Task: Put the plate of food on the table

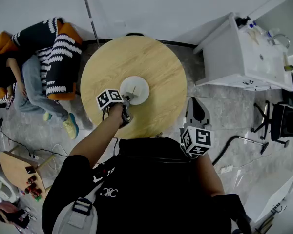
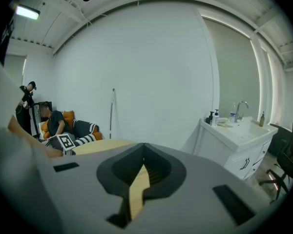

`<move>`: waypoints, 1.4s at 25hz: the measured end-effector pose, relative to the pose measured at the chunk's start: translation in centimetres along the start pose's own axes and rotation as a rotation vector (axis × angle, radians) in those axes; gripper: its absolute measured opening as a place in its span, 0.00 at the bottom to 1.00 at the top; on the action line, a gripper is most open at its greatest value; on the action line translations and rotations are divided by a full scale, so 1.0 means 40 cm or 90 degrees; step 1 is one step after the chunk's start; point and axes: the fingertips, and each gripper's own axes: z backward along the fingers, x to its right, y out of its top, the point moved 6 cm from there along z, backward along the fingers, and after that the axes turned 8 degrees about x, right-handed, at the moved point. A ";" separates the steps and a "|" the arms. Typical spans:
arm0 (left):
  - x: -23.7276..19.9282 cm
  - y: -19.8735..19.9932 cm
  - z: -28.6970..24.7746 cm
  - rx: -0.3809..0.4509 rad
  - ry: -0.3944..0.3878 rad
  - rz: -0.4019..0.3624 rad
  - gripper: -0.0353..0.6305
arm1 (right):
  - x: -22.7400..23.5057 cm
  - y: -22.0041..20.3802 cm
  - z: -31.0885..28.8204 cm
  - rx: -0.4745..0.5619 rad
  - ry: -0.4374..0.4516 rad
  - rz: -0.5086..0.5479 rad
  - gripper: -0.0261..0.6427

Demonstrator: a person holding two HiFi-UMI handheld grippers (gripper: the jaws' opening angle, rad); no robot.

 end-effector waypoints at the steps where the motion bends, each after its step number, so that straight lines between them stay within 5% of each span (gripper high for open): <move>1: 0.005 -0.001 0.001 0.000 0.020 -0.010 0.27 | 0.000 0.001 -0.002 -0.001 0.001 -0.001 0.05; 10: -0.003 0.004 0.032 0.037 0.141 -0.086 0.32 | 0.015 0.005 -0.014 0.006 0.019 0.001 0.05; 13: -0.004 0.003 0.056 0.043 0.127 -0.106 0.31 | 0.019 0.003 -0.018 0.005 0.028 -0.004 0.05; 15: -0.001 0.002 0.074 0.054 0.125 -0.132 0.06 | 0.014 0.000 -0.024 0.006 0.040 -0.006 0.05; 24: 0.119 -0.046 0.148 0.104 -0.048 -0.386 0.06 | -0.041 0.013 -0.070 0.030 0.123 -0.039 0.05; 31: 0.212 -0.049 0.235 0.202 -0.053 -0.552 0.06 | -0.099 0.029 -0.115 0.031 0.179 -0.007 0.05; 35: 0.255 -0.040 0.300 0.264 -0.065 -0.580 0.06 | -0.138 0.042 -0.132 0.039 0.205 -0.003 0.05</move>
